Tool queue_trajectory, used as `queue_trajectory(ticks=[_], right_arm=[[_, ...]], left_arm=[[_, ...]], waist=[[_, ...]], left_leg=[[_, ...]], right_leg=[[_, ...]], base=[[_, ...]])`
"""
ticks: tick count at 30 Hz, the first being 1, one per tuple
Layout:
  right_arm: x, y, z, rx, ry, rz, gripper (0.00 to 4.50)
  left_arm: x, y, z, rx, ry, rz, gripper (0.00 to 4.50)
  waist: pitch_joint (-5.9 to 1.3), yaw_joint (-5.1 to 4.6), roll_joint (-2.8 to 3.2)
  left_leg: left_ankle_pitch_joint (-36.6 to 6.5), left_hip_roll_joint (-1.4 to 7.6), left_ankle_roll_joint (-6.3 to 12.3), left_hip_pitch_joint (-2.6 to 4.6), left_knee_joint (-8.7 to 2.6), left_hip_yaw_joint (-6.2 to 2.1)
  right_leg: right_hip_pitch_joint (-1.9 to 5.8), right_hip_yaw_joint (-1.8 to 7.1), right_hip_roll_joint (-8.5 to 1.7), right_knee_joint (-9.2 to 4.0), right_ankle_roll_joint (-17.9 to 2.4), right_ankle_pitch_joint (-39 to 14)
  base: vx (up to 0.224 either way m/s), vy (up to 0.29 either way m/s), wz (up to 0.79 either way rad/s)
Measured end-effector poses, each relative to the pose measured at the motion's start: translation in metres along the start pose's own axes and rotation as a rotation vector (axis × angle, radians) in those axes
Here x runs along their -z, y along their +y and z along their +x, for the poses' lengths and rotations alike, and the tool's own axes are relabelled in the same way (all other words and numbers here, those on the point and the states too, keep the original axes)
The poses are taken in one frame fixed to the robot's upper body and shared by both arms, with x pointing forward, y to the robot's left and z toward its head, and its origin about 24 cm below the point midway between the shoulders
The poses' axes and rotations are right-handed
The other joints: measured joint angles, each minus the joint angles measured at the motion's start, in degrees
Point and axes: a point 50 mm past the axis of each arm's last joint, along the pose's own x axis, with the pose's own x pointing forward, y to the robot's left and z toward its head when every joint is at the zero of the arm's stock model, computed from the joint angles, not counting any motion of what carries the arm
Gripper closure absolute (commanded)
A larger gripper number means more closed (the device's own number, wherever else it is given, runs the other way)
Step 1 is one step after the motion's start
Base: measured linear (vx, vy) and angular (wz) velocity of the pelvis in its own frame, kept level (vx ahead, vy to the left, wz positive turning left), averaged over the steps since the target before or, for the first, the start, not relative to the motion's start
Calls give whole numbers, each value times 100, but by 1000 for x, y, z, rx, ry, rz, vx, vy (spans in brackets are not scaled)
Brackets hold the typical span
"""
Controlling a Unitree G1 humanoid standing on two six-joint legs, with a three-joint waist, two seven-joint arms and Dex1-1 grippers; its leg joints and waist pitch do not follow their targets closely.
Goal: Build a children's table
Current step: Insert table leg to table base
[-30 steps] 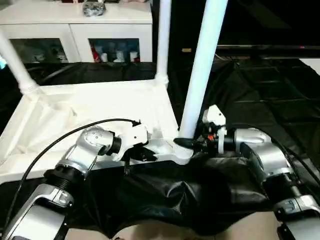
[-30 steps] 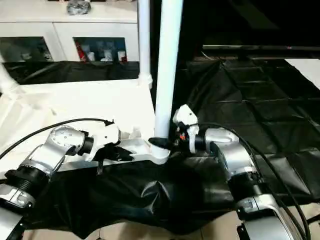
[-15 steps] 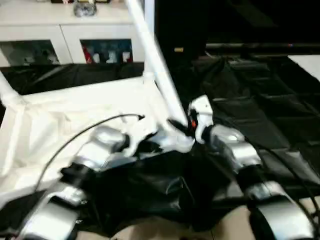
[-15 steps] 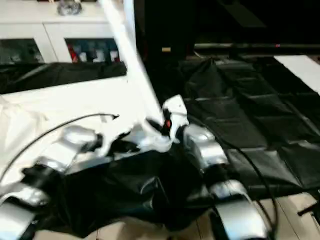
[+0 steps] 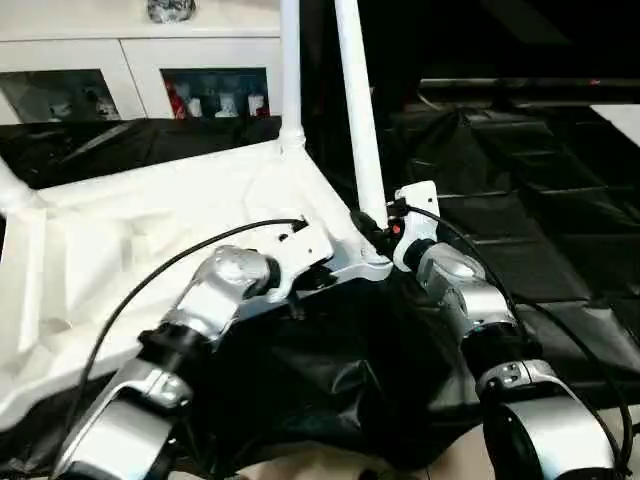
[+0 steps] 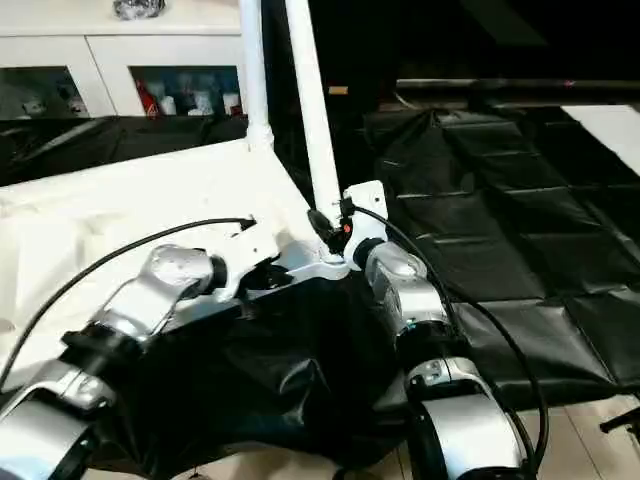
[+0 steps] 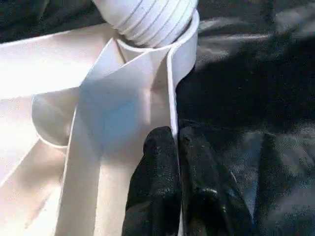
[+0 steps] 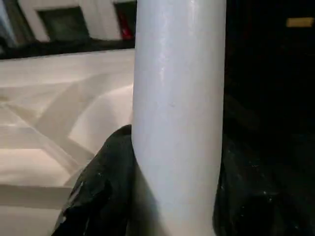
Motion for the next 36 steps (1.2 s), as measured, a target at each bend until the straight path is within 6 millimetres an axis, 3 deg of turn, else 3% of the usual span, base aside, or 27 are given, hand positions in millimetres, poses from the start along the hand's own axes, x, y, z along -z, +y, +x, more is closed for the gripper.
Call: queue_trajectory(ticks=[4,7,8,9,11,12,16,21,25,31,36], right_arm=[[-2,3,-7,-45,-38,5,262],[-10,5,-13,-84,-86,3,262],[-16,6,-15,-100,-113,1,262],[-22,7,-17,-109,-132,-3,262],[-32,7,-21,-123,-172,-8,262],[-34,6,-23,-123,-182,-11,262],[-32,7,-28,-123,-180,1,262],[-24,10,-31,-127,-143,17,262],[-28,15,-28,-132,-150,13,262],[-24,20,-25,-137,-122,5,262],[-28,16,-27,-123,-135,-12,262]], left_arm=[[3,-1,-7,33,-20,51,450],[6,-1,-12,73,-31,65,450],[8,-1,-15,90,-31,62,405],[9,-1,-17,102,-37,54,393],[10,1,-24,113,-64,43,393],[9,3,-27,110,-90,36,368],[3,15,-43,57,-199,-21,349],[-24,44,-57,-82,-304,-113,308],[-48,64,-46,-277,-371,-199,309],[-88,56,-19,-306,-457,-259,309],[-122,39,-13,-168,-600,-238,309]], waist=[[3,31,5],[10,113,10],[12,130,9],[17,135,7],[24,144,3],[24,147,4],[25,146,1],[46,150,-32],[47,165,-34],[57,210,-49],[58,246,-49]], left_leg=[[2,-1,2,-29,10,8],[1,-2,1,-25,16,16],[1,-2,-1,-19,19,22],[1,-3,-2,-12,18,27],[1,-3,-5,-2,18,28],[4,-3,-10,0,17,28],[6,-6,-15,18,17,41],[14,-7,-25,24,23,43],[14,-10,-25,21,29,44],[13,-9,-20,2,26,44],[14,-8,-20,1,27,44]], right_leg=[[-35,8,-2,13,-3,1],[-37,17,-5,20,-5,3],[-37,23,-6,29,-4,2],[-37,28,-6,34,-4,2],[-33,32,-6,41,-2,1],[-32,32,-6,41,-2,1],[-31,50,-6,61,4,-3],[-32,58,-6,74,30,-19],[-29,59,-9,72,31,-19],[-44,56,-10,71,10,-9],[-46,53,-10,71,8,-8]], base=[[0,0,0],[0,0,0],[0,0,0],[0,0,0],[0,0,0],[0,0,0],[0,0,0],[0,0,0],[0,0,0],[0,0,0],[0,0,0]])
